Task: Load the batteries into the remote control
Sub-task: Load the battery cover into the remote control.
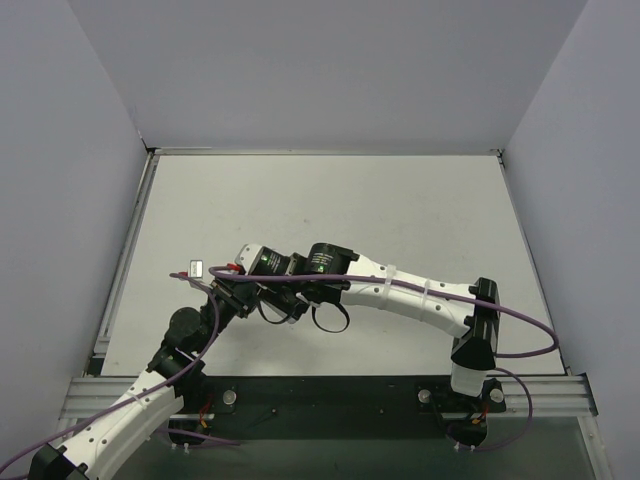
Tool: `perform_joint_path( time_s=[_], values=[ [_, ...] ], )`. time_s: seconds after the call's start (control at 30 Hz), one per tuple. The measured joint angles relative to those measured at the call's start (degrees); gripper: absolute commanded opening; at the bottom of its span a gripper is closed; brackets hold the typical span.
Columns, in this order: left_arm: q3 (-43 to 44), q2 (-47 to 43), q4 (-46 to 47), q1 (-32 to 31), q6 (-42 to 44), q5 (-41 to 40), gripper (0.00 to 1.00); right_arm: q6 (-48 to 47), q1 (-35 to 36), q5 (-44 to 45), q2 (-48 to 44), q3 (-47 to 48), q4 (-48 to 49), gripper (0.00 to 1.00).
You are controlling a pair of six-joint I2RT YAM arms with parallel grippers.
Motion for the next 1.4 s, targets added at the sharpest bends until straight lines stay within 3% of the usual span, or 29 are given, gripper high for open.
perform_joint_path(
  time_s=[0.47, 0.97, 1.4],
  values=[
    [-0.02, 0.76, -0.50, -1.16, 1.53, -1.25, 0.00, 0.44, 0.00, -0.33, 3.13, 1.77, -1.84, 0.04],
    [-0.02, 1.95, 0.87, -7.32, 2.69, -8.50, 0.00, 4.74, -0.68, -1.55, 3.72, 2.84, -3.91, 0.01],
    [-0.04, 1.97, 1.40, -9.11, 2.71, -11.58, 0.00, 5.49, -1.11, -1.01, 3.67, 0.26, -1.49, 0.04]
  ],
)
